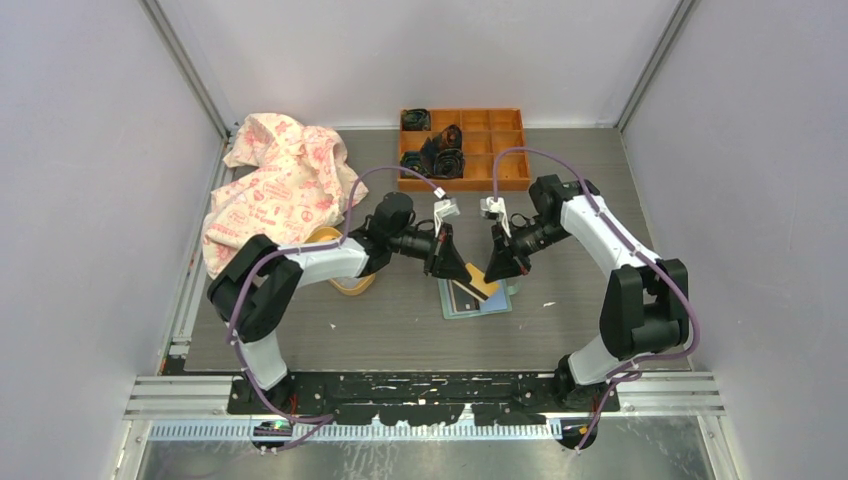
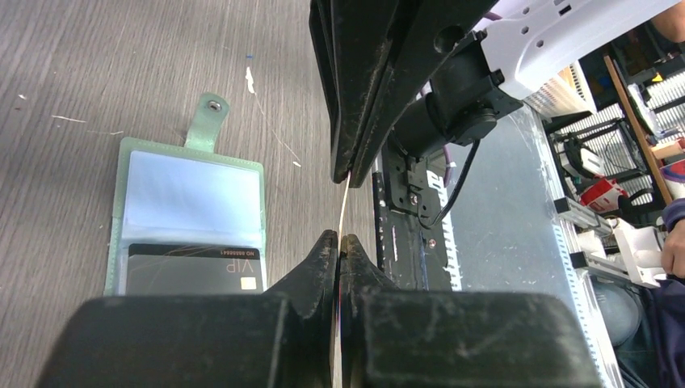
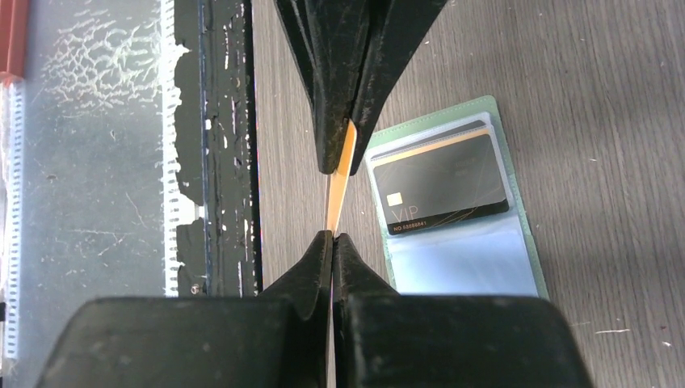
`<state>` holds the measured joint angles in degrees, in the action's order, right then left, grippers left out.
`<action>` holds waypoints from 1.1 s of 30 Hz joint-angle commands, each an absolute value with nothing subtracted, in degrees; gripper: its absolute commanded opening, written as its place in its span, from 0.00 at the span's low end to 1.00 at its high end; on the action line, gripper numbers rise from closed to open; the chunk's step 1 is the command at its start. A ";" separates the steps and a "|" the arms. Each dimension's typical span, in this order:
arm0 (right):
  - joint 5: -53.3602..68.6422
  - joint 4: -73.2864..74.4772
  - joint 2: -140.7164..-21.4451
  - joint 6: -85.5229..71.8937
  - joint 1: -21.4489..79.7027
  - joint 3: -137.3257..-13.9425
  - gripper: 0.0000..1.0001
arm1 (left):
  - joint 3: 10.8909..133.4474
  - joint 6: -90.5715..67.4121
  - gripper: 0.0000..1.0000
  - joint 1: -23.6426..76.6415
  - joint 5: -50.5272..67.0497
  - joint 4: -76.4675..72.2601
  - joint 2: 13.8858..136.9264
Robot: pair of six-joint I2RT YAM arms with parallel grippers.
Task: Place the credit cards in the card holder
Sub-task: Pick up the credit card from the storage box.
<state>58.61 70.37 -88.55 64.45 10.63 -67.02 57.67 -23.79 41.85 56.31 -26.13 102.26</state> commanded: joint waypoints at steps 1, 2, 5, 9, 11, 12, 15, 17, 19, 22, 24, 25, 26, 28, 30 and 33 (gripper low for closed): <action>62.09 77.33 -87.43 70.44 10.74 -69.08 0.01 | 59.03 -27.77 0.00 41.48 54.15 -34.98 102.83; 62.13 77.31 -87.27 70.44 10.53 -69.08 0.01 | 58.84 -29.17 0.00 41.48 53.97 -36.73 103.33; 62.22 76.69 -86.70 70.38 9.47 -68.52 0.01 | 59.50 -28.75 0.00 42.41 51.45 -35.60 103.54; 62.93 76.29 -86.25 70.51 7.61 -67.92 0.01 | 61.60 -20.03 0.00 45.34 44.26 -23.68 101.43; 63.31 76.33 -85.89 70.64 6.92 -67.87 0.01 | 61.77 -18.27 0.00 46.31 41.93 -21.02 100.49; 63.47 76.36 -85.83 70.86 6.56 -67.81 0.01 | 61.53 -18.08 0.00 46.60 41.10 -20.85 100.12; 64.18 76.81 -85.99 71.90 5.69 -67.47 0.01 | 61.58 -17.22 0.00 47.27 38.24 -19.22 99.51; 64.37 76.96 -86.36 72.72 5.52 -67.17 0.01 | 62.52 -16.36 0.00 47.81 36.48 -16.51 99.70; 64.48 77.47 -86.85 73.87 5.43 -67.06 0.01 | 63.19 -16.18 0.00 48.26 35.47 -15.25 100.04; 64.60 77.89 -87.57 74.94 5.43 -66.90 0.01 | 62.05 -16.78 0.00 48.61 33.68 -16.80 99.51; 64.51 78.22 -88.03 75.62 5.31 -66.88 0.01 | 60.92 -17.17 0.03 48.60 32.31 -17.86 98.63; 64.47 78.29 -88.09 75.94 5.26 -66.88 0.01 | 60.64 -17.30 0.07 48.60 31.67 -18.06 98.36; 64.51 78.36 -88.12 76.09 5.16 -66.88 0.01 | 60.56 -17.31 0.10 48.60 31.24 -17.96 98.21; 64.65 78.45 -87.97 76.19 4.83 -66.88 0.01 | 60.38 -17.56 0.16 48.60 30.07 -17.93 98.05; 64.81 78.40 -87.83 76.24 4.45 -66.79 0.01 | 60.11 -17.93 0.32 48.57 28.64 -17.97 97.92; 65.10 78.44 -87.76 76.53 3.96 -66.60 0.01 | 59.40 -18.76 0.44 48.63 26.83 -19.03 97.38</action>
